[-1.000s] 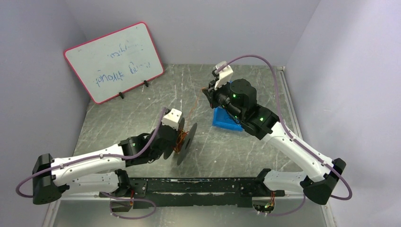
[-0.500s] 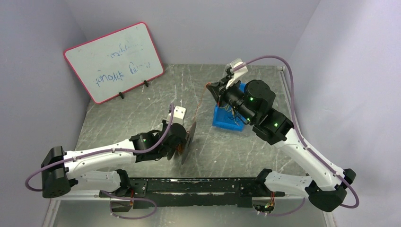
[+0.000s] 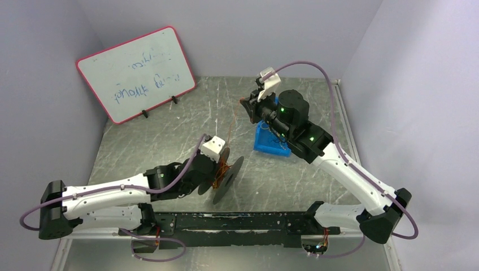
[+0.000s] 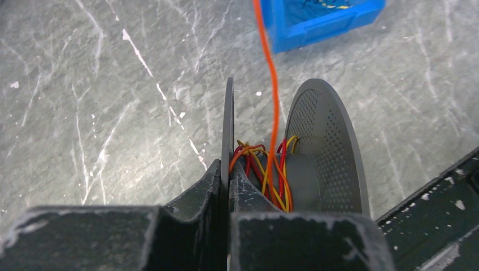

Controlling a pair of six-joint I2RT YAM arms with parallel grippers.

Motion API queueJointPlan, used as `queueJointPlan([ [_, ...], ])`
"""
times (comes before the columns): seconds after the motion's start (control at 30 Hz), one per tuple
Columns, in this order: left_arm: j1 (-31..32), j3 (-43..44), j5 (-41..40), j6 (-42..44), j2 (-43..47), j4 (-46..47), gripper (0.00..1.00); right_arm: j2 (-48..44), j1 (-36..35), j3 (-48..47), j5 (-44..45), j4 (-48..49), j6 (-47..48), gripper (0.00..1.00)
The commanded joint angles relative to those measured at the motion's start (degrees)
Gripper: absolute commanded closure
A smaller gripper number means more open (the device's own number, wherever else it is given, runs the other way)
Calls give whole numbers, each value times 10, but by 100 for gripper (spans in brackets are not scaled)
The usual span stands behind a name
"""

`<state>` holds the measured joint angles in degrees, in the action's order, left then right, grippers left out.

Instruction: Wrap the cables

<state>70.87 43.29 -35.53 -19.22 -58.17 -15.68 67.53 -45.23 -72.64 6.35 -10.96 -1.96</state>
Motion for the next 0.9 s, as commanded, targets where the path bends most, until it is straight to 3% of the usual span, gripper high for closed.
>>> queueJointPlan([
  [0.0, 14, 16, 11, 9, 38, 29, 93, -2, 28, 36, -26, 48, -24, 100],
  [0.47, 38, 70, 59, 27, 144, -5, 93, -34, 140, 193, -99, 122, -111, 100],
  [0.87, 38, 101, 59, 36, 184, -15, 93, -55, 197, 300, -130, 188, -172, 100],
])
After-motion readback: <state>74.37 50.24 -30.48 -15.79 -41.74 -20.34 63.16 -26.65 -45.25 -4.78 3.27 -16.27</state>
